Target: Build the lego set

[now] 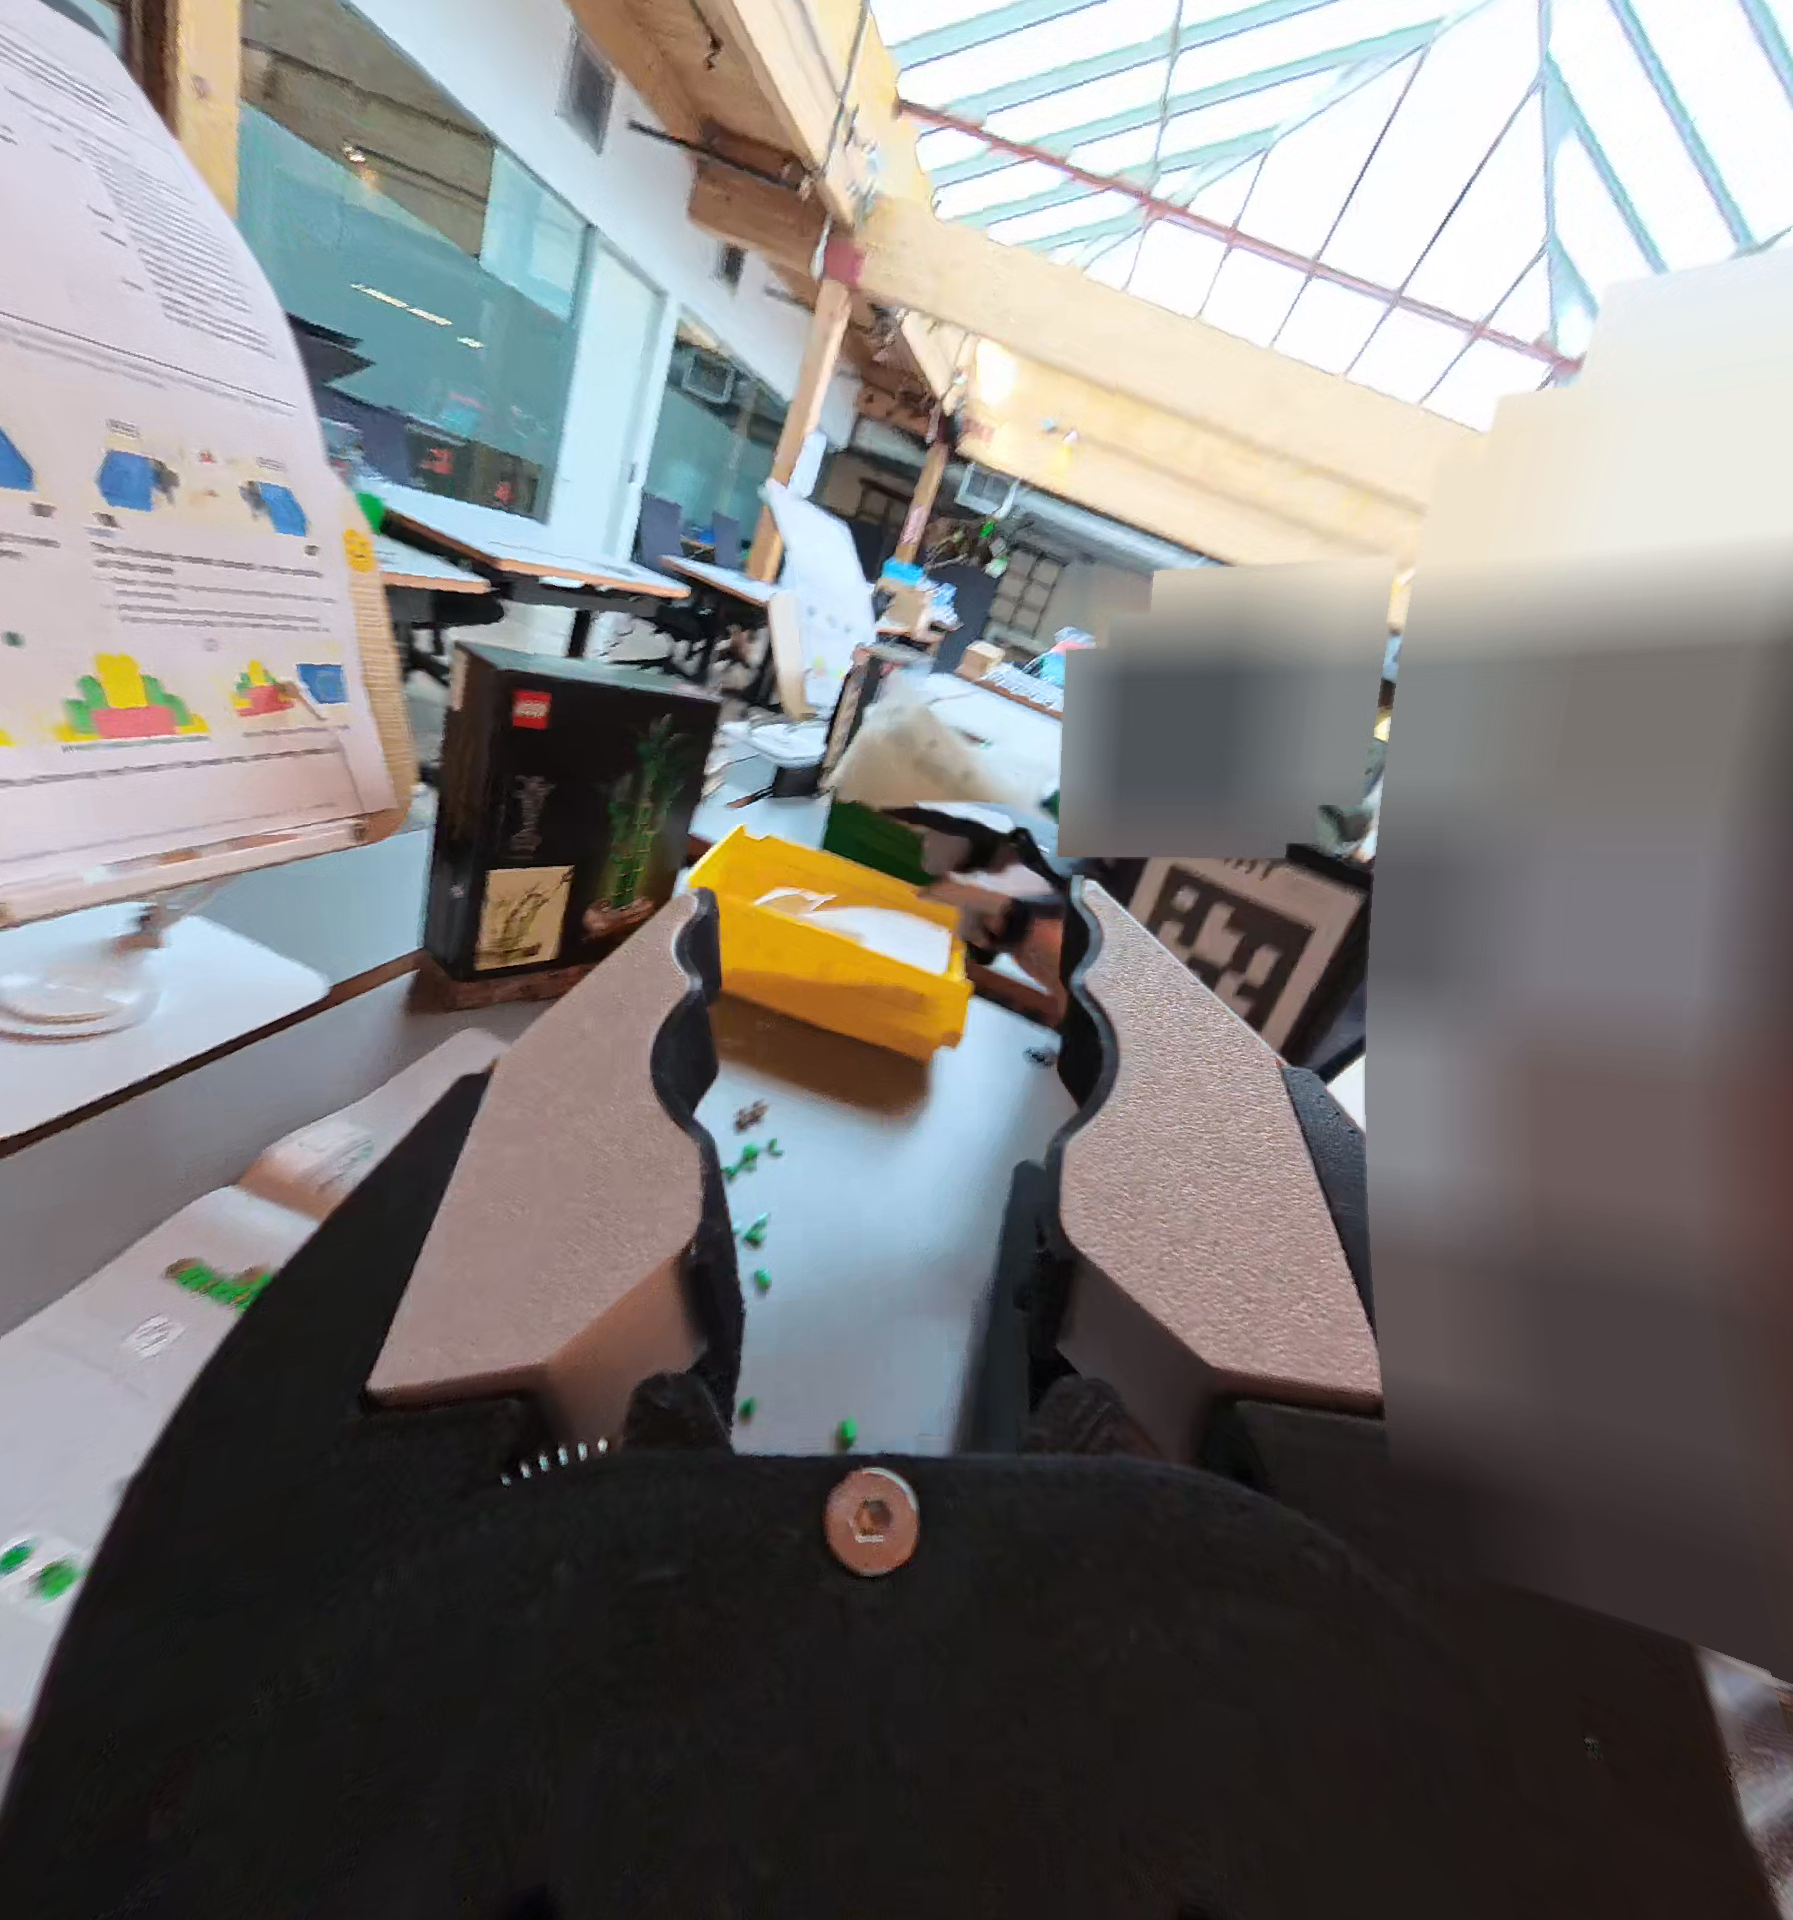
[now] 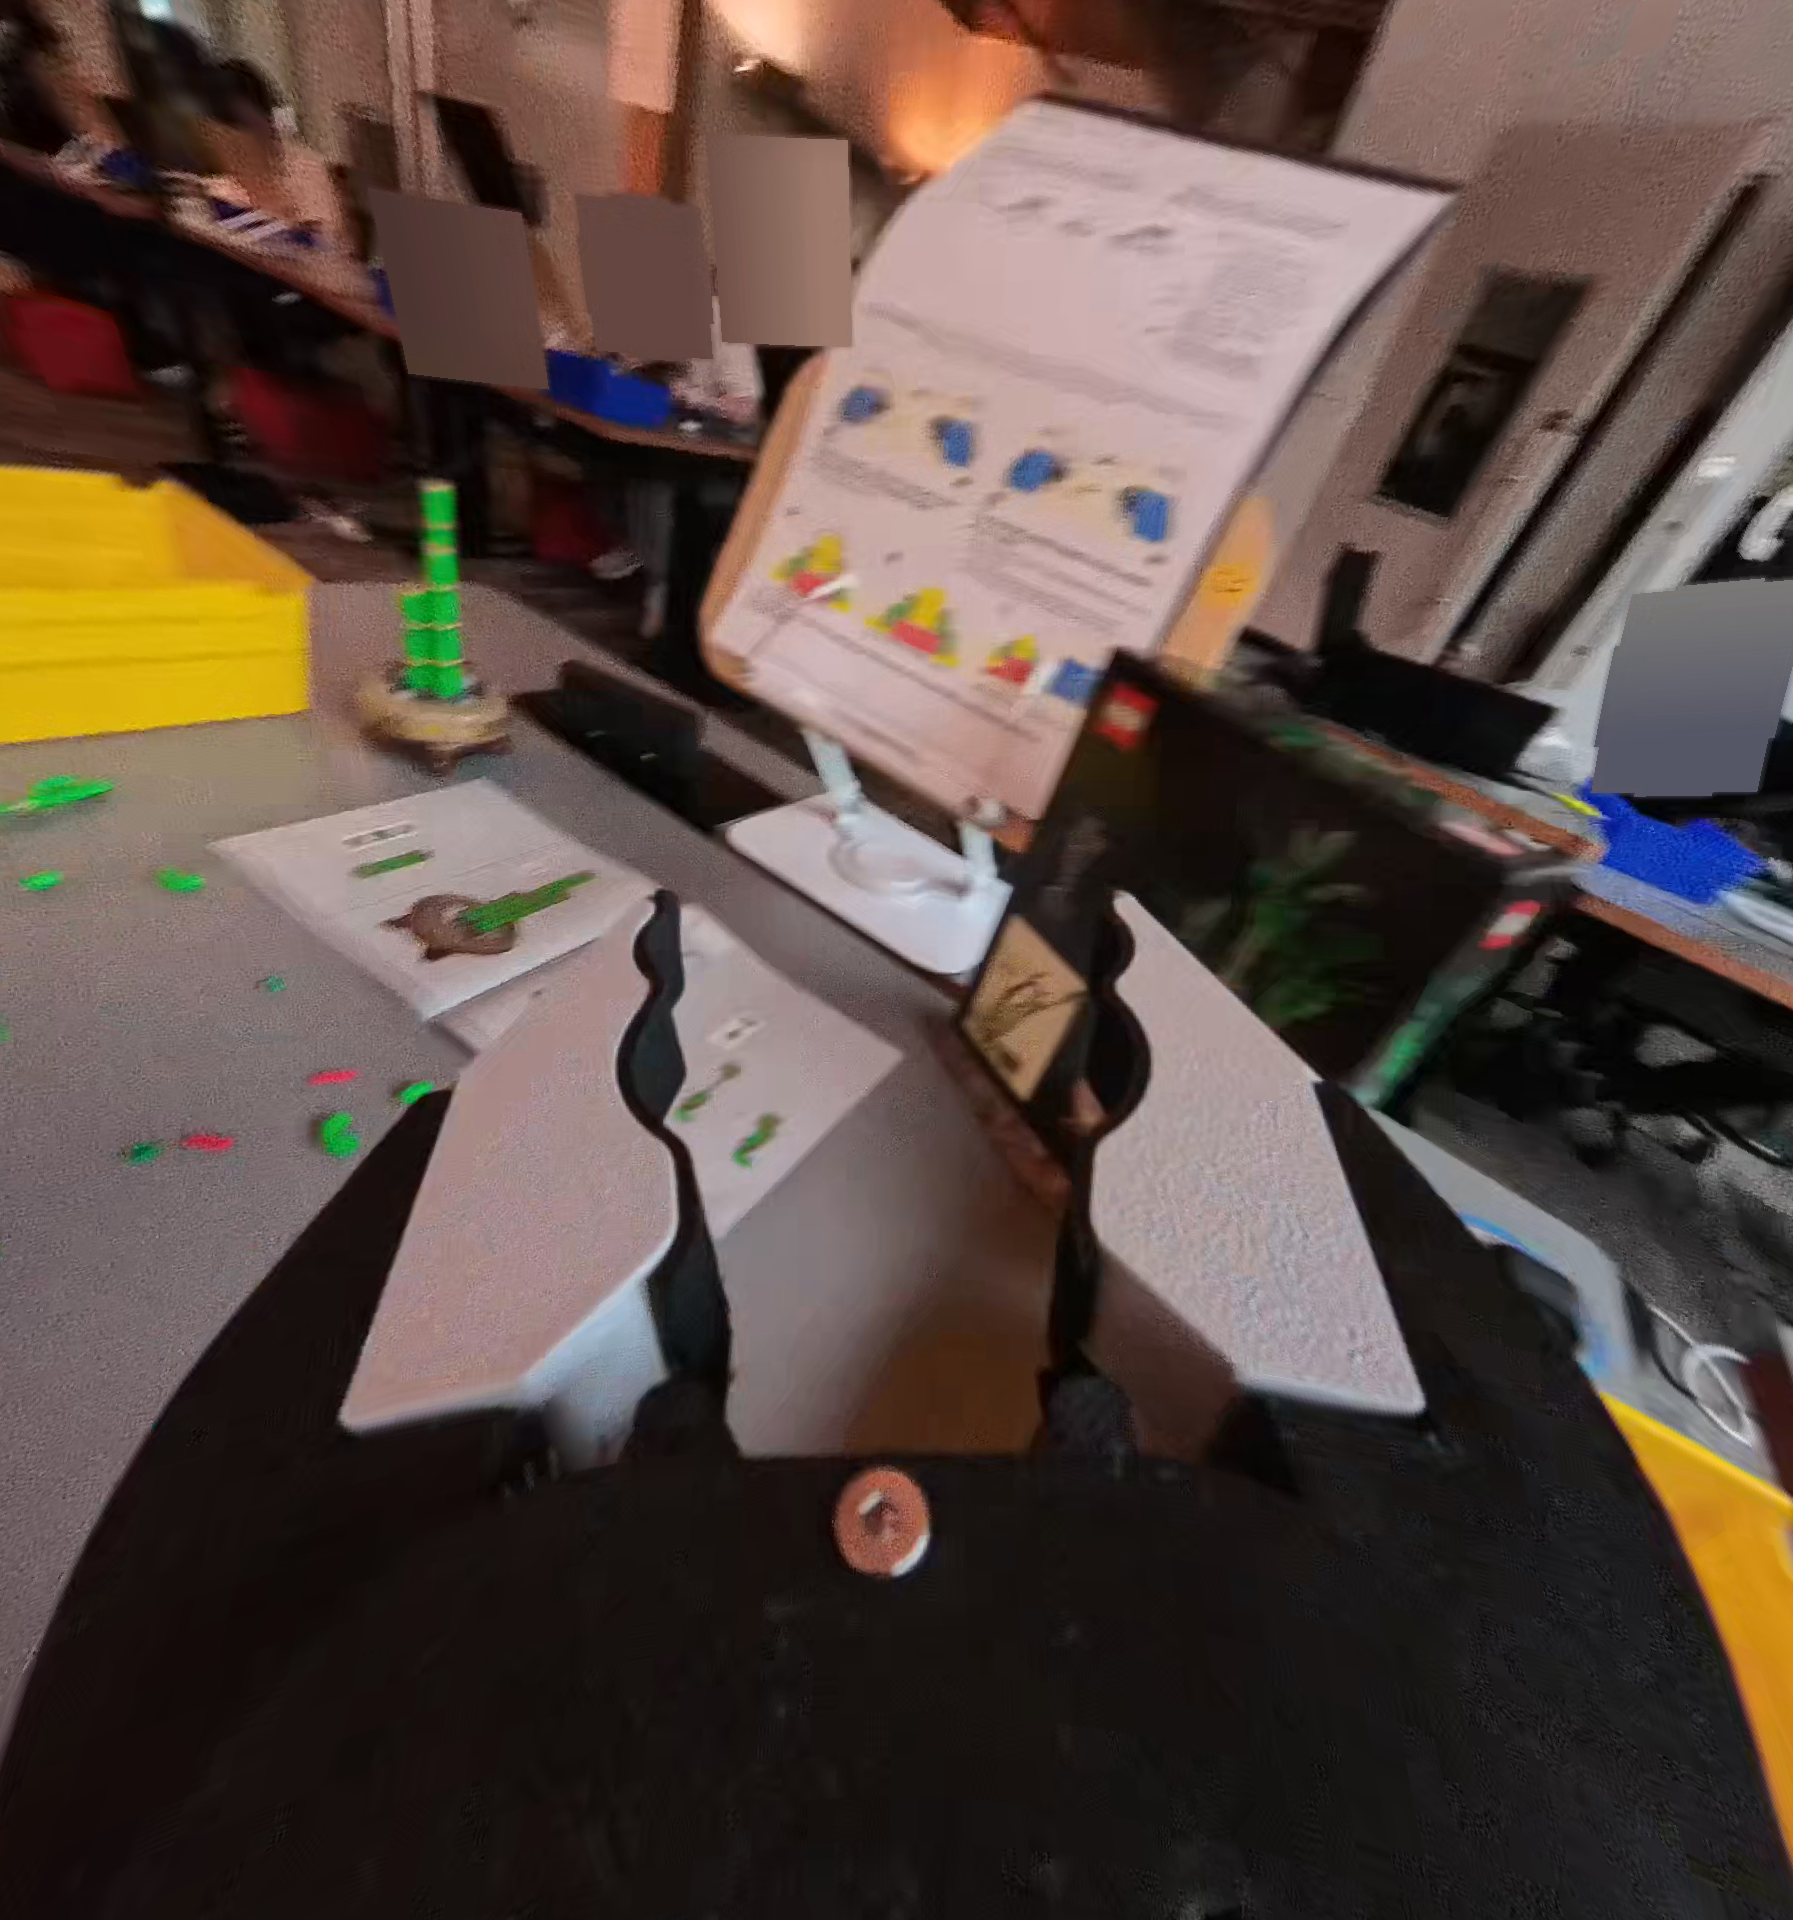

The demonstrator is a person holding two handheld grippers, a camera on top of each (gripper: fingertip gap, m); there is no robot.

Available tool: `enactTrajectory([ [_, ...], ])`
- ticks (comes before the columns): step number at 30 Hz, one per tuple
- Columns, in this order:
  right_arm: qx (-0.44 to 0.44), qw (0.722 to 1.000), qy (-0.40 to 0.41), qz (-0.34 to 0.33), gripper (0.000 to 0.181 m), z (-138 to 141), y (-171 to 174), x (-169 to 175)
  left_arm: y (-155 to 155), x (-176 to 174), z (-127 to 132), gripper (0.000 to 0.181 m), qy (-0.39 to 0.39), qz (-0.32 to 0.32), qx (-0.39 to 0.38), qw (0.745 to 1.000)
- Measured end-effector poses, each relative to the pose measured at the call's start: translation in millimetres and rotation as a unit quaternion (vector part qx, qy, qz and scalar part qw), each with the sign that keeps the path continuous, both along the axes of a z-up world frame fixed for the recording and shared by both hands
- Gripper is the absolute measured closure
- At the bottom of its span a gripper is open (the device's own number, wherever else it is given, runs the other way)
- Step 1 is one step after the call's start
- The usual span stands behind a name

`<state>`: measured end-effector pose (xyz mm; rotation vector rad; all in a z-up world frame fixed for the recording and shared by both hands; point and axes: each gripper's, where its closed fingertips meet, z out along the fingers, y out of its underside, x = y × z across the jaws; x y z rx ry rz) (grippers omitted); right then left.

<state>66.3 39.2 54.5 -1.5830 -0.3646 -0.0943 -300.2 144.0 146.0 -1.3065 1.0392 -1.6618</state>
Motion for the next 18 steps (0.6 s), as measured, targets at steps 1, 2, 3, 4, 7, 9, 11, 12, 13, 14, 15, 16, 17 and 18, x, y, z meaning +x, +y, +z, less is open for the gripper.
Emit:
enactTrajectory([
  [1,-0.022,0.998,-0.017,0.050,0.105,-24.7,0.2,-40.1,-5.0,-3.9,-2.4,0.117,0.015,0.014,0.024,0.999],
  [2,-0.037,0.996,-0.037,0.072,0.108,-48.6,4.4,-69.8,-9.3,-8.6,-4.3,0.117,0.030,0.026,0.046,0.998],
  [3,-0.046,0.994,-0.060,0.083,0.112,-68.7,10.2,-94.8,-12.6,-13.6,-3.2,0.118,0.041,0.036,0.064,0.996],
  [4,-0.049,0.991,-0.086,0.095,0.114,-85.9,17.5,-118.1,-15.8,-18.8,3.0,0.120,0.042,0.039,0.078,0.995],
  [7,-0.053,0.980,-0.130,0.139,0.123,-119.3,46.4,-180.1,-22.7,-35.0,36.5,0.124,-0.040,0.044,0.099,0.993],
  [9,-0.081,0.970,-0.159,0.162,0.129,-132.4,61.7,-208.9,-19.3,-37.9,40.3,0.124,-0.053,0.041,0.093,0.993],
  [11,-0.073,0.965,-0.206,0.143,0.132,-129.9,83.0,-216.1,-12.7,-35.3,27.2,0.120,-0.019,0.034,0.080,0.996],
  [12,-0.060,0.966,-0.214,0.129,0.134,-123.0,93.4,-215.9,-8.1,-34.9,19.8,0.120,0.002,0.030,0.071,0.997],
  [13,-0.059,0.969,-0.204,0.130,0.136,-117.7,101.6,-217.8,-2.0,-35.9,14.7,0.120,0.015,0.031,0.060,0.998],
  [14,-0.069,0.971,-0.182,0.139,0.136,-113.9,107.6,-220.6,4.1,-36.2,13.1,0.120,0.018,0.035,0.050,0.998],
  [15,-0.074,0.973,-0.166,0.142,0.136,-109.0,113.2,-221.0,9.5,-36.5,14.6,0.120,0.011,0.041,0.042,0.998],
  [16,-0.072,0.975,-0.159,0.136,0.136,-102.8,118.7,-216.9,13.8,-36.3,17.3,0.121,0.000,0.046,0.038,0.998],
  [17,-0.066,0.976,-0.162,0.128,0.136,-96.7,123.2,-210.7,16.5,-35.2,18.8,0.122,-0.008,0.047,0.034,0.998],
  [18,-0.060,0.977,-0.167,0.116,0.136,-90.6,127.1,-202.6,17.0,-33.3,18.9,0.122,-0.009,0.043,0.030,0.999],
])
